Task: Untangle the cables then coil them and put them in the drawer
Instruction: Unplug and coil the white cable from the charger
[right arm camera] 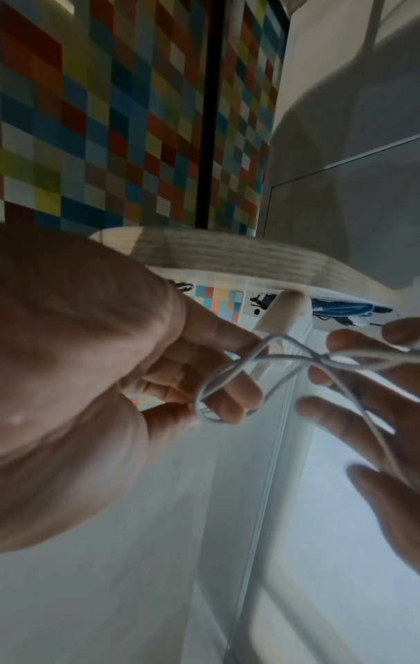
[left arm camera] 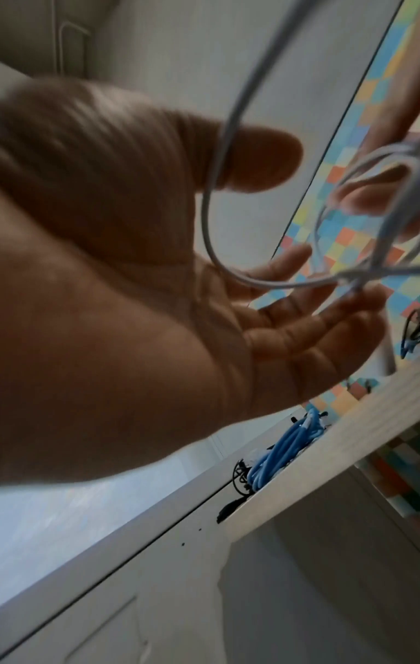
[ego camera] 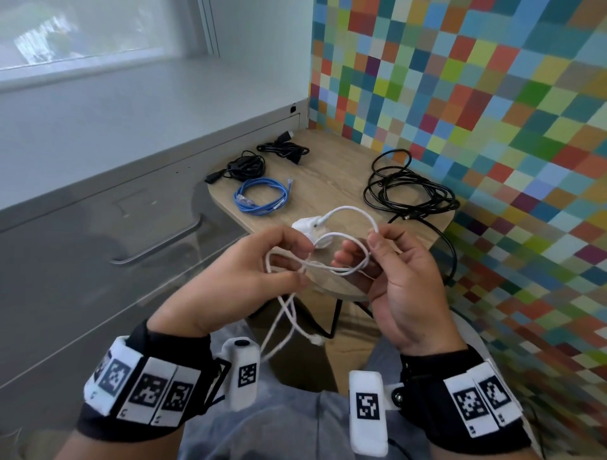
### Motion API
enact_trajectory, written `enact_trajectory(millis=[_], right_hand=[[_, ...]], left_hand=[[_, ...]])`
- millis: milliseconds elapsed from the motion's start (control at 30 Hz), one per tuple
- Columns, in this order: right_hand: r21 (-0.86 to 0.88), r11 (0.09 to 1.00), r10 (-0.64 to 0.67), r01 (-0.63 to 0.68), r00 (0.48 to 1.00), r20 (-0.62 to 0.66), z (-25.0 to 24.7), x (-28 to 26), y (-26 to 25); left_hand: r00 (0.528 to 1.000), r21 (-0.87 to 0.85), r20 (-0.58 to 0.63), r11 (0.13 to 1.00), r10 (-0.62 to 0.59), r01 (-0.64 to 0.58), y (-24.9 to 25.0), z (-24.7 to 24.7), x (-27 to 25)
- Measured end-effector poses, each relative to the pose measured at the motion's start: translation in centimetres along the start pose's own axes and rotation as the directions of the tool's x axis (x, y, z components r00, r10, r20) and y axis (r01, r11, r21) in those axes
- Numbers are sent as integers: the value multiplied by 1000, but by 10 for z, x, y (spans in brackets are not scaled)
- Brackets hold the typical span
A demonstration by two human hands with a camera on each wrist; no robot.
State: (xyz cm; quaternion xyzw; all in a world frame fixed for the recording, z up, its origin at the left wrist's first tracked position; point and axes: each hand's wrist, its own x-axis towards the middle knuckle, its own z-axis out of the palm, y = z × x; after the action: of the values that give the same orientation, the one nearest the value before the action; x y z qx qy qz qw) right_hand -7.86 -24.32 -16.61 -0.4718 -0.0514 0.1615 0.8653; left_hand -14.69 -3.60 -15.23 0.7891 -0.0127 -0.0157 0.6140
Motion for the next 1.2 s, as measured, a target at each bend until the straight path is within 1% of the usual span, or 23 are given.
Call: enact_trajectory(millis=[67,167,300,400,533,600,667,767,833,900,1033,1100,1200], right_hand=[[1,1000,17,-17,999,40,2,-1,1],[24,999,39,-42,995,96,3,-3,1],[51,997,49,-57,988,148,4,-4,1],[48,998,28,-35,989,147,3,-3,4],[-41,999,-7,14,986,169,2,-3,7],[-81,996,-18,33,984,180,2,-4,8],[-133,989,-31,57,982,187,2,-5,8],[-220,971,-48,92,979,199,1,-5,10],[-231,968,-49,95,979,199,0,-6,12],[-222,971,-44,89,979,200,0,-6,11],[-264,957,-46,118,963,264,-3,-6,9],[-242,960,-66,138,957,283,-5,-5,9],[-199,966,-111,166,959,261,-5,-2,9]], left_hand=[[998,80,-49,996,-28,32,5,7,1],[992,208,-129,978,-6,33,8,16,4],[974,276,-223,961,35,29,2,24,9],[957,351,-251,935,145,-49,1,32,10],[884,447,-341,883,319,-146,4,37,11],[873,471,-319,861,369,-192,6,36,11],[884,478,-288,855,369,-201,6,36,10],[889,499,-282,847,360,-184,8,35,8],[883,522,-284,833,373,-184,7,34,8],[878,527,-315,836,361,-154,7,32,8],[863,454,-409,887,295,-87,7,30,6],[863,417,-426,906,271,-79,5,26,7],[870,300,-446,951,209,-75,3,20,8]])
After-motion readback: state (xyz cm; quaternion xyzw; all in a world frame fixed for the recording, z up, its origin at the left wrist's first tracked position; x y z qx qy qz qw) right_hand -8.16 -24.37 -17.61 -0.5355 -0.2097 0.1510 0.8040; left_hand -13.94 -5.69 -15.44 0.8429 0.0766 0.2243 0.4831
